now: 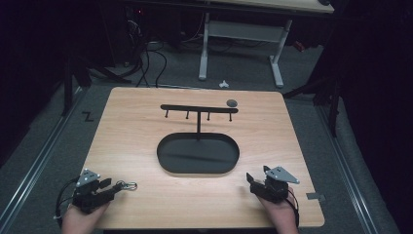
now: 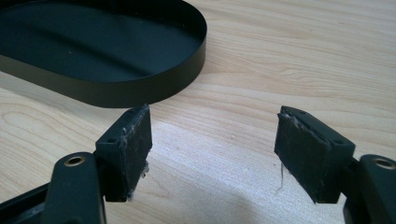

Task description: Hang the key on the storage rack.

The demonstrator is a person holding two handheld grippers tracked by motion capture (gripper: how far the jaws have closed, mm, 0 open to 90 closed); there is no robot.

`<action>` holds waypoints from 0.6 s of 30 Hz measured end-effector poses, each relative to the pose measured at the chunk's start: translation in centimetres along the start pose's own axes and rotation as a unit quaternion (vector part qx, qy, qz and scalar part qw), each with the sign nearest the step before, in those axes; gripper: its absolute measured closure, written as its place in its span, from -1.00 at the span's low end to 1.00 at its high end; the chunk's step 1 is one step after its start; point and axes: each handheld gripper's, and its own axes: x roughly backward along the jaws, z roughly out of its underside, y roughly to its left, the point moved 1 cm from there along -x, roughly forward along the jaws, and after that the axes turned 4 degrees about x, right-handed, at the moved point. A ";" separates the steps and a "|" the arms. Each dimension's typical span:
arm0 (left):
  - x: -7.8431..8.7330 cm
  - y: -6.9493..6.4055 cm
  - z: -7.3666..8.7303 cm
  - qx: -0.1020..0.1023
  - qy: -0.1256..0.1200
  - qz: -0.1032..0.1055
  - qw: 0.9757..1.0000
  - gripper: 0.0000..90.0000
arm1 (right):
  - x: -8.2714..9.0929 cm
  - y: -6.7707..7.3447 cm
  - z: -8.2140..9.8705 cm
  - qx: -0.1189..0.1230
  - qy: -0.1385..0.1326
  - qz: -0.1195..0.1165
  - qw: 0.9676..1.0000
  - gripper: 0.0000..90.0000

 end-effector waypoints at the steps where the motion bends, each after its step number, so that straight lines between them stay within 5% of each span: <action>1: -0.3 0.0 -0.2 -0.001 0.003 -0.003 1.000 0.13 | 0.0 0.0 0.0 0.000 0.000 0.000 1.000 -0.39; 3: -0.6 0.0 -0.5 0.000 0.000 -0.004 1.000 0.37 | 0.0 -0.2 0.0 -0.001 -0.001 0.000 1.000 -0.38; 5: -0.9 0.1 -0.7 0.012 0.003 0.003 1.000 0.41 | 0.1 -0.2 0.0 -0.001 -0.001 0.001 1.000 -0.38; 12: -1.0 0.2 -1.4 0.002 0.072 -0.012 0.997 0.48 | 0.3 -0.4 0.0 -0.003 -0.005 0.001 1.000 -0.36; 13: -1.2 0.2 -1.8 -0.022 0.102 -0.012 0.994 0.46 | 0.2 -0.3 0.0 -0.003 -0.003 -0.001 1.000 -0.36; 14: -1.2 0.2 -1.8 -0.022 0.102 -0.012 0.994 0.47 | 0.2 -0.3 0.0 -0.003 -0.003 -0.001 1.000 -0.36; 18: -1.7 -0.1 -3.3 -0.056 0.167 -0.018 0.984 0.43 | 0.2 0.0 0.0 -0.001 -0.001 -0.003 1.000 -0.34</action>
